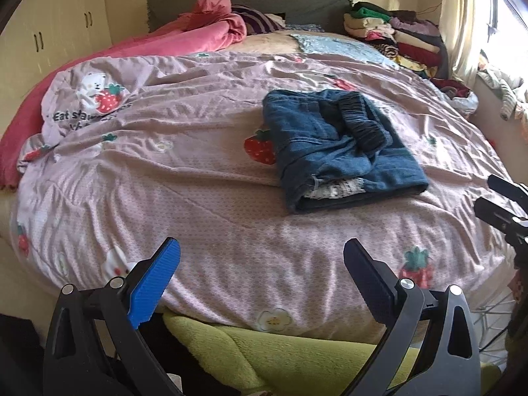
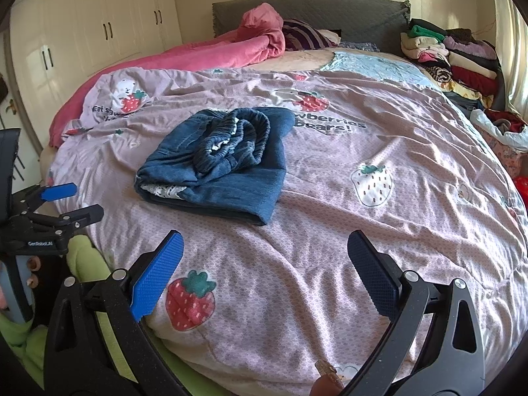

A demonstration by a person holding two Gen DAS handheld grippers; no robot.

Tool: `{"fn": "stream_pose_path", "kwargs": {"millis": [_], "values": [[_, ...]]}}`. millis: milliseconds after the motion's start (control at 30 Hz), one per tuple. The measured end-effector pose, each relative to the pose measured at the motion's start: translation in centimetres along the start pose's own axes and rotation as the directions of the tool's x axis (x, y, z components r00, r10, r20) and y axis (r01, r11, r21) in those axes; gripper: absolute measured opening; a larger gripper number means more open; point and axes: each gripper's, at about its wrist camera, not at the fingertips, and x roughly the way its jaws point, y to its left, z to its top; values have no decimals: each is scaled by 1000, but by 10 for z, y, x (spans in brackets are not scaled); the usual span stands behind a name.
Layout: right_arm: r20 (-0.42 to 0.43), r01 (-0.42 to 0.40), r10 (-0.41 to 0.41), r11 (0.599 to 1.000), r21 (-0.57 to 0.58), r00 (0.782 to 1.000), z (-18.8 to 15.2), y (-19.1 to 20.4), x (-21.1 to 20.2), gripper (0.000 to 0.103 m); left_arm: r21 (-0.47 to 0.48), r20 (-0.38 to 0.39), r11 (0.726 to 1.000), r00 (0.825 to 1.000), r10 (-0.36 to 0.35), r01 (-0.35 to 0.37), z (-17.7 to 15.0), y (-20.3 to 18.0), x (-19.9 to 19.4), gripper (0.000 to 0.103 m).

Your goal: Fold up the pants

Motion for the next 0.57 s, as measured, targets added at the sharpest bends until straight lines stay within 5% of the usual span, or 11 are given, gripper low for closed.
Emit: {"fn": "stream_pose_path", "kwargs": {"millis": [300,467,567], "values": [[-12,82,-81,995,61,997,0,-39,6,94,-53,8,999,1000,8,-8,12,35,13,99],[-28,187,-185,965,183,982,5,-120,8,94,-170,-79,981,994,77,-89,41,100,63,99],[-70,335,-328,914,227,942,10,-187,14,94,-217,-135,965,983,121,-149,65,144,100,99]]}}
